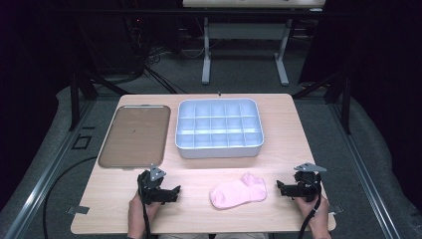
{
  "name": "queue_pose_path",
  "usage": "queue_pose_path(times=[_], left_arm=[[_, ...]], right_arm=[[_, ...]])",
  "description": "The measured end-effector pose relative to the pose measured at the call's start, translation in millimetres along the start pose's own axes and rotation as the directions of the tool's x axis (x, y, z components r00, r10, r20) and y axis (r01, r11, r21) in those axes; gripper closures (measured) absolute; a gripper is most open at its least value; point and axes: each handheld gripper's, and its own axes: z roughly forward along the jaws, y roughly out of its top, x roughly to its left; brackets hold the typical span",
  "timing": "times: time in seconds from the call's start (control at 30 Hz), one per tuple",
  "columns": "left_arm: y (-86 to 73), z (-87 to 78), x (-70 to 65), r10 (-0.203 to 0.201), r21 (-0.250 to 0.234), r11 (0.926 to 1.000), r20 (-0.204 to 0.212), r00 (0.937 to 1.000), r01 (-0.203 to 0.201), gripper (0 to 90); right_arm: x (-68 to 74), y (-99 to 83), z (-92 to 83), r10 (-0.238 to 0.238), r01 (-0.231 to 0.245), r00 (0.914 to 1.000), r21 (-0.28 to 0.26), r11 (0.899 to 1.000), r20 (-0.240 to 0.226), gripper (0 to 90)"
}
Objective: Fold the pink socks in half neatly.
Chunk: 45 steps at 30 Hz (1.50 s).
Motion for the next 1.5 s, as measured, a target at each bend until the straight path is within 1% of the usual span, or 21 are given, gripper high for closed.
queue_pose_path(times=[0.4, 0.53, 0.6, 0.7, 0.73, 0.93, 1.03, 1.07, 1.2, 1.23, 1.27, 1.3, 1.33, 1.43, 1.5], left_arm=[[-0.2, -0.3, -0.5, -0.001, -0.001, 1.0000, -0.003, 1.0000, 0.001, 0.4], [-0.2, -0.2, -0.5, -0.002, -0.001, 1.0000, -0.002, 1.0000, 0.002, 0.4], [-0.2, -0.2, -0.6, -0.003, -0.001, 1.0000, -0.003, 1.0000, 0.003, 0.5], [-0.2, -0.3, -0.6, -0.003, -0.001, 1.0000, -0.003, 1.0000, 0.003, 0.5], [-0.2, -0.3, -0.6, -0.002, -0.001, 1.0000, -0.003, 1.0000, 0.002, 0.4], [-0.2, -0.2, -0.5, -0.004, -0.001, 1.0000, -0.002, 1.0000, 0.004, 0.4], [-0.1, -0.2, -0.5, -0.004, -0.001, 1.0000, -0.002, 1.0000, 0.004, 0.5], [-0.1, -0.2, -0.5, -0.004, -0.001, 1.0000, -0.002, 1.0000, 0.004, 0.5], [-0.1, -0.2, -0.5, -0.004, -0.001, 1.0000, -0.003, 1.0000, 0.004, 0.5], [-0.1, -0.2, -0.5, -0.003, -0.001, 1.0000, -0.003, 1.0000, 0.003, 0.5], [-0.1, -0.2, -0.5, -0.003, -0.001, 1.0000, -0.003, 1.0000, 0.003, 0.5], [-0.1, -0.2, -0.5, -0.003, -0.001, 1.0000, -0.003, 1.0000, 0.003, 0.5], [-0.1, -0.3, -0.6, -0.004, -0.001, 1.0000, -0.003, 1.0000, 0.004, 0.5], [-0.1, -0.2, -0.6, -0.004, -0.002, 1.0000, -0.003, 1.0000, 0.004, 0.5], [-0.2, -0.3, -0.7, -0.004, -0.001, 1.0000, -0.003, 1.0000, 0.004, 0.5]], right_arm=[[0.2, 0.0, -0.3, -0.001, 0.001, 1.0000, 0.002, 1.000, 0.001, 0.0], [1.0, 0.0, -0.1, 0.004, -0.004, 1.0000, -0.002, 1.000, 0.005, 0.0], [1.8, -0.3, -0.3, 0.001, -0.001, 0.9999, -0.004, 1.000, 0.015, 0.0], [1.4, -0.2, -0.2, 0.005, -0.005, 0.9999, -0.003, 1.000, 0.011, 0.0], [0.8, 0.1, -0.5, 0.002, -0.002, 1.0000, 0.005, 1.000, 0.004, 0.0], [1.5, 0.1, -1.9, -0.006, 0.006, 0.9998, 0.006, 1.000, 0.016, 0.1], [0.2, -0.3, -3.5, -0.009, 0.009, 0.9998, 0.000, 1.000, 0.016, 3.8], [0.0, 0.0, -4.2, -0.018, 0.018, 0.9998, 0.000, 1.000, 0.012, 4.6], [-0.1, 1.6, -3.9, -0.028, 0.028, 0.9995, 0.009, 1.000, -0.012, 3.4], [0.6, 1.8, -4.4, -0.024, 0.024, 0.9996, 0.008, 1.000, -0.014, 2.8], [1.3, 1.9, -5.6, -0.017, 0.017, 0.9994, 0.008, 1.000, -0.030, 2.5], [2.4, 1.6, -6.1, -0.008, 0.008, 0.9992, -0.003, 1.000, -0.040, 2.4], [4.5, 1.8, -8.1, -0.006, 0.006, 0.9988, -0.008, 1.000, -0.048, 2.2], [9.9, 4.2, -14.8, -0.016, 0.016, 0.9978, -0.005, 1.000, -0.065, 1.2], [15.6, 7.1, -20.6, -0.027, 0.026, 0.9965, -0.014, 1.000, -0.080, 0.2]])
